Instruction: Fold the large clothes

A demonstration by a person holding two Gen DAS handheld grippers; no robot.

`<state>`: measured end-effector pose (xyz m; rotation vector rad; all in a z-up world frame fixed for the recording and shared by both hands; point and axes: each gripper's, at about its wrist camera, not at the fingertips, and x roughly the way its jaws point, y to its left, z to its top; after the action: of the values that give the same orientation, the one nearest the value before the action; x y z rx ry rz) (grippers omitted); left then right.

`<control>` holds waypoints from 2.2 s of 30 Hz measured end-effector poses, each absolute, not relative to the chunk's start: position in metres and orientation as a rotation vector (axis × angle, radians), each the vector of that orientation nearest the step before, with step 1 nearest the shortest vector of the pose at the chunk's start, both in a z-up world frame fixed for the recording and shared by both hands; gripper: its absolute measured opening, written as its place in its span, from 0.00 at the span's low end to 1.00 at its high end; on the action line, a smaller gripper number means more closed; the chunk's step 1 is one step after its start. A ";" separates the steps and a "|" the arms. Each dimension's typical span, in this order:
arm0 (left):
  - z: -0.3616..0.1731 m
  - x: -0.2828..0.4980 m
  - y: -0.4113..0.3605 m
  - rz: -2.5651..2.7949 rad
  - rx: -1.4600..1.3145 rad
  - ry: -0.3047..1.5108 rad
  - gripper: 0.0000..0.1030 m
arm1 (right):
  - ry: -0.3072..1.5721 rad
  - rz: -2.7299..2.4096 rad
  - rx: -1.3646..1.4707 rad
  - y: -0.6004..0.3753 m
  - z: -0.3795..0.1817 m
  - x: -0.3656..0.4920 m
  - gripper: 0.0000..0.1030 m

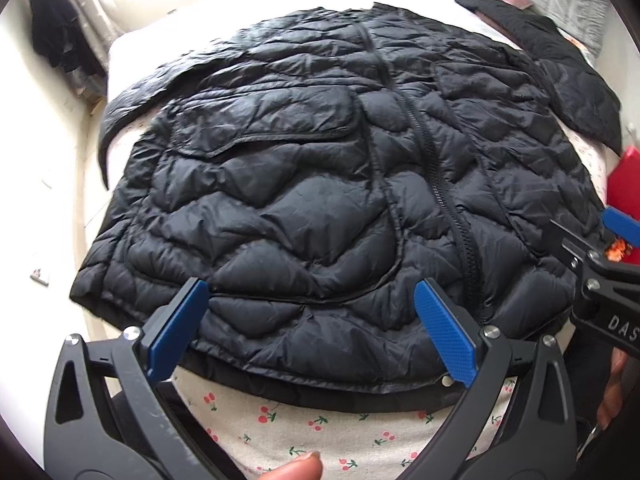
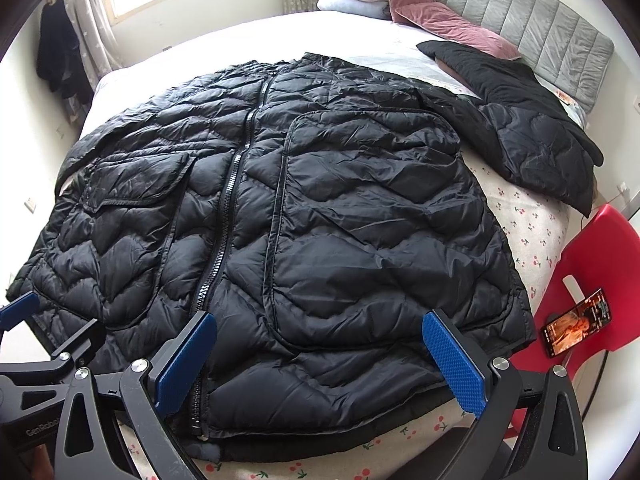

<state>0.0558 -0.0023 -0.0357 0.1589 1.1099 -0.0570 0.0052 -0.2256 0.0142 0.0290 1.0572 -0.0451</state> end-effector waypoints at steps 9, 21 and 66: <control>-0.024 0.069 -0.007 -0.242 0.154 1.104 0.99 | 1.025 -0.039 -0.009 -0.231 0.022 0.023 1.00; 0.024 0.161 0.036 -0.310 0.208 1.140 0.99 | 1.050 0.149 -0.107 -0.264 0.047 0.093 1.00; -0.078 0.554 0.139 -0.125 0.021 1.052 0.11 | 0.941 -0.183 -0.161 -0.365 -0.040 0.448 0.00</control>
<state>0.5538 0.1395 -0.0782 0.0208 1.0516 -0.1250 0.4481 -0.3646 -0.0400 -0.1607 0.9415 -0.1829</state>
